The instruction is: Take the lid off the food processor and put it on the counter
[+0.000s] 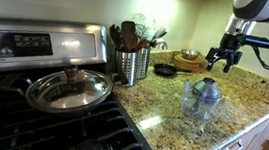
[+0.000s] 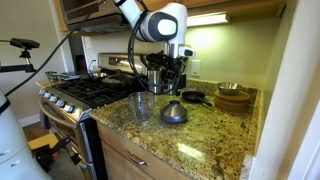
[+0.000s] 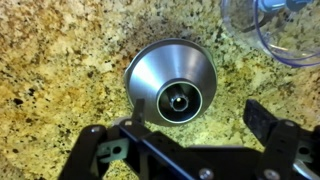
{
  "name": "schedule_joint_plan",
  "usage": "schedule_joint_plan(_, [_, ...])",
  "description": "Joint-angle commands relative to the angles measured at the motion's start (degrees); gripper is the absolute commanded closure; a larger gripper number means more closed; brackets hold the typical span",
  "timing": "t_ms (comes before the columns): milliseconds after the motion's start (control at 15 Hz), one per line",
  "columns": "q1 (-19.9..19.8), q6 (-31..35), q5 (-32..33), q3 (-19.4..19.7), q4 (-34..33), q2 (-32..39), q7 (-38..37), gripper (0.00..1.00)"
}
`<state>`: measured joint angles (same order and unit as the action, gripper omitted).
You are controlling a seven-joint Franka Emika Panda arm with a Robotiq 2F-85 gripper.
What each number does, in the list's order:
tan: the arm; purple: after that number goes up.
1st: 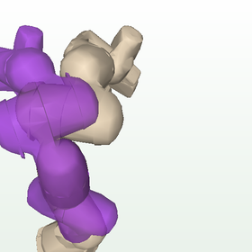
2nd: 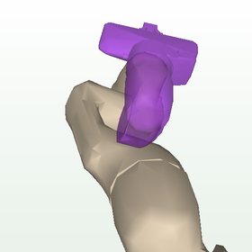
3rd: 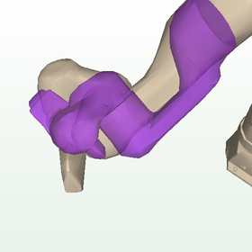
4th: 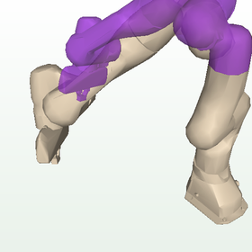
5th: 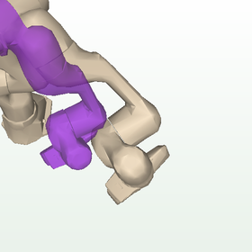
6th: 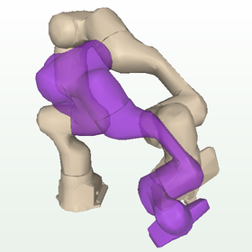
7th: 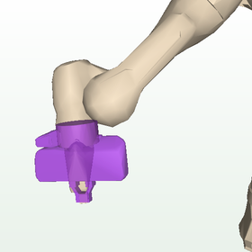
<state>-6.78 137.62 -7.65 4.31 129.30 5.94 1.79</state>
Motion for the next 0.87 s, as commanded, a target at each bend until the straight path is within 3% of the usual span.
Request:
schedule_joint_plan(0, [1.2, -1.6, 2.9, 0.0, 6.6, -10.0, -1.9, 0.0])
schedule_joint_plan(400, [2.3, -4.0, 5.4, -1.5, 11.5, -18.2, -2.7, 0.0])
schedule_joint_plan(467, [2.2, -3.0, 4.1, -0.9, 8.1, -13.9, -0.9, 0.0])
schedule_joint_plan(800, [2.4, -3.4, 4.2, -1.3, 10.0, -16.2, -0.9, 0.0])
